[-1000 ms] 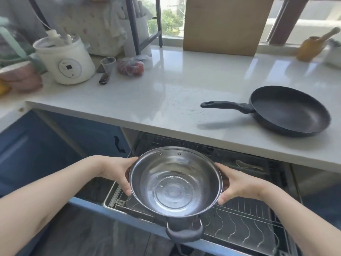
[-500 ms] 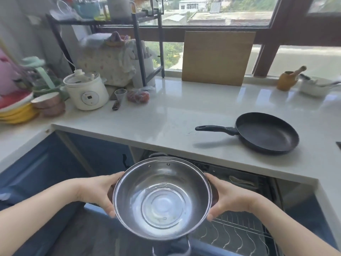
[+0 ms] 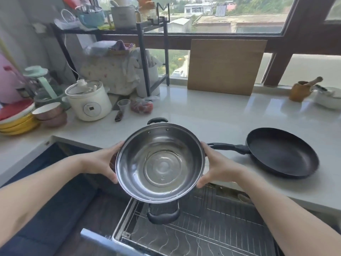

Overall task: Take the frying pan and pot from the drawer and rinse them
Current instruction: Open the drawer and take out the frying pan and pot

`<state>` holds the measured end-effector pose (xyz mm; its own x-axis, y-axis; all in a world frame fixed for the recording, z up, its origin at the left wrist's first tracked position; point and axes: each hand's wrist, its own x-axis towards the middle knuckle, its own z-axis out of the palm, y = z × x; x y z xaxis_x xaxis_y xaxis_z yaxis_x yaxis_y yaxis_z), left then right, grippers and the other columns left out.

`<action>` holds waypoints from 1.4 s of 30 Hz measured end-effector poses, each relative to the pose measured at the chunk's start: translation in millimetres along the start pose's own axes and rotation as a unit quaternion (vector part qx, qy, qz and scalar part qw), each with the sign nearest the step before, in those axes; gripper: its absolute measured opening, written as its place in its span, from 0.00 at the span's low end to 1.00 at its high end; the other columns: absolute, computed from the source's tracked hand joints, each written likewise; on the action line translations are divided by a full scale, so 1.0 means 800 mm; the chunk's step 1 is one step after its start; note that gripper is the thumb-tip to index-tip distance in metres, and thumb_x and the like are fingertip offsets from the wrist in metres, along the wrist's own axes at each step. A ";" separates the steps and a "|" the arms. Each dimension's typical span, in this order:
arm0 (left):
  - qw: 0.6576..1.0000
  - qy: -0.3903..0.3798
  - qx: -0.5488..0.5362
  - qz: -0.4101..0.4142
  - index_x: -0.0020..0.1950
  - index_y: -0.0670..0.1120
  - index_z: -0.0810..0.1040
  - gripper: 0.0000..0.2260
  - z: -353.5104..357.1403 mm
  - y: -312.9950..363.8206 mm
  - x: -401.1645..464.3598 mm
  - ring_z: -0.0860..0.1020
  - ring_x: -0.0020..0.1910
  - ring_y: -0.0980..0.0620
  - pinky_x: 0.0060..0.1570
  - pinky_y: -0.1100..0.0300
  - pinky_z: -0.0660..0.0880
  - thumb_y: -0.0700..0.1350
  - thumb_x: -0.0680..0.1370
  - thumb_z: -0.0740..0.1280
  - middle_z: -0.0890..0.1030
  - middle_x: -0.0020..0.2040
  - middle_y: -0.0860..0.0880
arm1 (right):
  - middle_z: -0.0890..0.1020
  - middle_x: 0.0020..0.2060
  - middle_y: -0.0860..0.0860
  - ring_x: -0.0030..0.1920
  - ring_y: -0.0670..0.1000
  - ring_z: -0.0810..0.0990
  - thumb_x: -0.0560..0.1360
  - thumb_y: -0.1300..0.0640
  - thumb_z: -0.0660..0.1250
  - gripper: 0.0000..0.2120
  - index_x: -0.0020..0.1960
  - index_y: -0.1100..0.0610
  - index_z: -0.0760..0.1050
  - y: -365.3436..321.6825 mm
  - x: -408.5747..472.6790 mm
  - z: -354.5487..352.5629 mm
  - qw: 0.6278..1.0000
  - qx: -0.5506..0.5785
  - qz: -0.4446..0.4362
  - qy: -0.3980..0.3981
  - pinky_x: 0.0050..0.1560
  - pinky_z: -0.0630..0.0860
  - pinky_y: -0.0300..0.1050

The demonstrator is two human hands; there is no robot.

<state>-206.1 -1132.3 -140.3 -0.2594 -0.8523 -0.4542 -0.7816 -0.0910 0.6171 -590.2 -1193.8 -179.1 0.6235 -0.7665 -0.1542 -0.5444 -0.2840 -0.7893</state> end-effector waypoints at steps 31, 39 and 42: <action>0.996 -0.051 0.061 -0.027 0.75 0.68 0.47 0.55 -0.128 -0.028 0.304 0.72 0.60 0.57 0.62 0.58 0.71 0.47 0.61 0.81 0.74 0.61 0.60 | 0.71 0.63 0.39 0.69 0.46 0.66 0.51 0.41 0.78 0.54 0.71 0.36 0.54 0.080 0.190 -0.103 0.983 -0.099 0.149 0.038 0.73 0.48 0.62; 0.981 0.193 0.000 -0.018 0.79 0.51 0.54 0.50 -0.075 -0.055 0.231 0.67 0.69 0.50 0.70 0.51 0.65 0.50 0.66 0.81 0.66 0.66 0.51 | 0.56 0.78 0.48 0.77 0.47 0.54 0.66 0.46 0.79 0.58 0.80 0.49 0.43 0.052 0.106 -0.077 0.970 -0.053 0.156 0.179 0.75 0.56 0.45; 0.967 0.252 -0.025 -0.024 0.79 0.49 0.58 0.43 -0.034 -0.060 0.178 0.68 0.68 0.50 0.70 0.50 0.66 0.52 0.69 0.77 0.69 0.67 0.50 | 0.60 0.77 0.49 0.76 0.48 0.57 0.67 0.47 0.79 0.54 0.81 0.50 0.46 0.041 0.040 -0.052 0.960 -0.009 0.159 0.231 0.71 0.57 0.41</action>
<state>-190.1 -1263.4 -217.2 0.0961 -0.9882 -0.1193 -0.7543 -0.1505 0.6391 -611.3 -1251.5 -185.2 0.1108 -0.9885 -0.1030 -0.6779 0.0007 -0.7352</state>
